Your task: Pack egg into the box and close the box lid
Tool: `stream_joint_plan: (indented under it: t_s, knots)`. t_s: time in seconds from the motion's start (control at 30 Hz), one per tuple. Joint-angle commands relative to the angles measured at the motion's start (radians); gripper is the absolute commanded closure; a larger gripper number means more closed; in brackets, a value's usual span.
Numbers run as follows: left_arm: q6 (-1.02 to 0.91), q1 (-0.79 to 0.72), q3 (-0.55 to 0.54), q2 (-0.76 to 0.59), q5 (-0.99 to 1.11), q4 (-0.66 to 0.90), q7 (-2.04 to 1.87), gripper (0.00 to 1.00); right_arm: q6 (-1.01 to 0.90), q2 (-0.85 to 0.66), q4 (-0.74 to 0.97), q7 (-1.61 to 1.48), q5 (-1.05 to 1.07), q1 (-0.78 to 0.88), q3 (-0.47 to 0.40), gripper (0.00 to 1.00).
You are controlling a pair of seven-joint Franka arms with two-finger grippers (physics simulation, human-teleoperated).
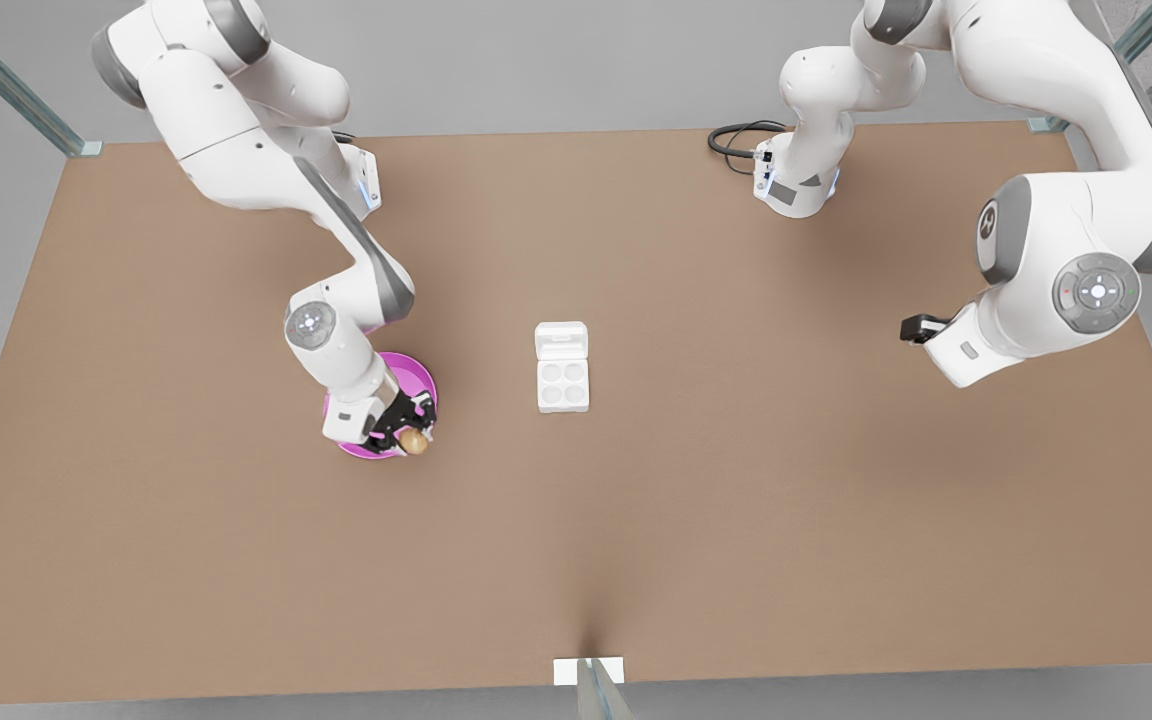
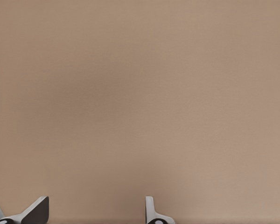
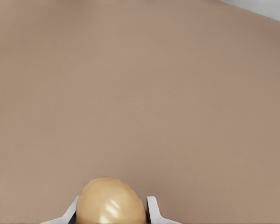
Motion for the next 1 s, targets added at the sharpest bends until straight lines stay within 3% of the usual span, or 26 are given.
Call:
stream_joint_plan:
  t_s: [0.0,0.2,0.37,0.43,0.57,0.83,0.97]
  knots:
    - [-0.001,0.0,0.0,0.0,0.001,0.0,-0.001,0.0,-0.18,0.004,0.065,0.272,-0.011,0.036,0.004,0.6]
    - [-0.001,0.0,0.0,0.0,-0.001,0.0,-0.001,0.0,-0.258,0.15,0.3,0.526,-0.019,0.212,-0.009,0.6]
    - [0.001,0.0,0.0,0.0,-0.001,0.0,-0.001,0.0,-0.332,0.251,0.477,0.635,-0.016,0.392,-0.14,0.6]
    - [-0.008,-0.024,0.0,-0.002,-0.001,0.0,-0.065,0.0,-0.333,0.275,0.504,0.691,-0.019,0.413,-0.141,0.6]
    - [-0.183,-0.308,0.0,-0.019,-0.002,0.0,-0.381,0.0,-0.344,0.274,0.448,0.818,-0.02,0.441,-0.141,0.6]
    - [-0.315,-0.538,-0.003,-0.025,-0.076,0.0,-0.608,0.0,-0.313,0.266,0.373,0.97,-0.023,0.508,-0.138,0.6]
    - [-0.312,-0.724,-0.003,-0.013,-0.185,0.0,-0.952,0.0,-0.31,0.266,0.358,0.994,-0.023,0.522,-0.138,0.6]
